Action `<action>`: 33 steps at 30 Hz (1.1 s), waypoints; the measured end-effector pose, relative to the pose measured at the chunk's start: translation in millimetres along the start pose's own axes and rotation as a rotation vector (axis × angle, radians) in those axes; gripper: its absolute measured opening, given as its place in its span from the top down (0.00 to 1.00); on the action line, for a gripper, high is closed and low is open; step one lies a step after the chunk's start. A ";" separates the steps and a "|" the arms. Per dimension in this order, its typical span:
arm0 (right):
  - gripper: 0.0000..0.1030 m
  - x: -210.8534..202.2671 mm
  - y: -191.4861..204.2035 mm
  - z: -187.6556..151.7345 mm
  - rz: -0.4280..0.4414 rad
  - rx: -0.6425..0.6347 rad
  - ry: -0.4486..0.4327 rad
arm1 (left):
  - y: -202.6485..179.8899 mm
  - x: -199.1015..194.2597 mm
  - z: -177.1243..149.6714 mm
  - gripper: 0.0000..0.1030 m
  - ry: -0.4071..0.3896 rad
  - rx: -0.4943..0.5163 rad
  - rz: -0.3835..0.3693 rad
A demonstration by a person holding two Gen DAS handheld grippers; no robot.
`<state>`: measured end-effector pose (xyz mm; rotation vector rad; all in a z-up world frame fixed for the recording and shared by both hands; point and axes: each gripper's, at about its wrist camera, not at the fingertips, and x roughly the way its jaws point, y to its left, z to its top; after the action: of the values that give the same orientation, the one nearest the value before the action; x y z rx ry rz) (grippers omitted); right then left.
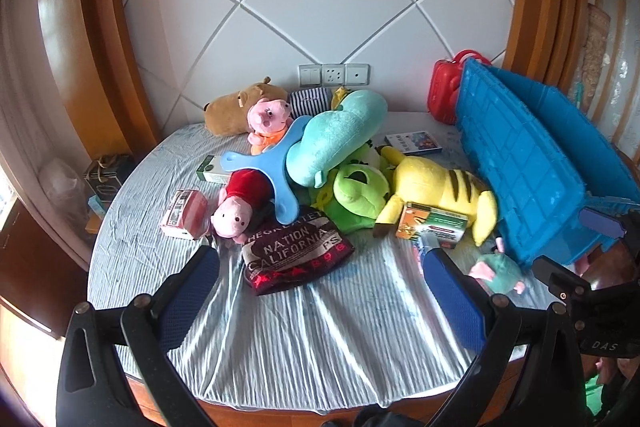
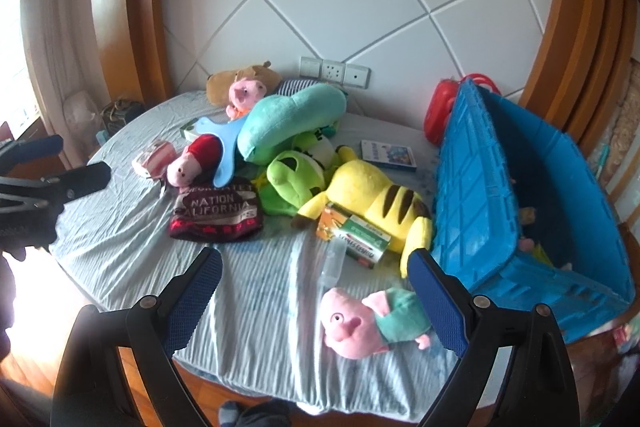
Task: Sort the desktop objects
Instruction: 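Grasp the clear plastic case with the right tool while the left tool grasps the maroon beanie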
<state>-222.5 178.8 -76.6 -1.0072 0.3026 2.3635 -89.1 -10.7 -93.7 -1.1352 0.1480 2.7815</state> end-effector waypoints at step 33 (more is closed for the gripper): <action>0.15 331.6 -33.9 -58.2 -0.037 0.093 0.437 | 30.9 252.6 -38.4 0.00 0.246 0.039 0.102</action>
<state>-357.5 315.0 -355.4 -1.4642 0.5441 2.0568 -246.4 -24.9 -297.0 -1.4968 0.2923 2.6997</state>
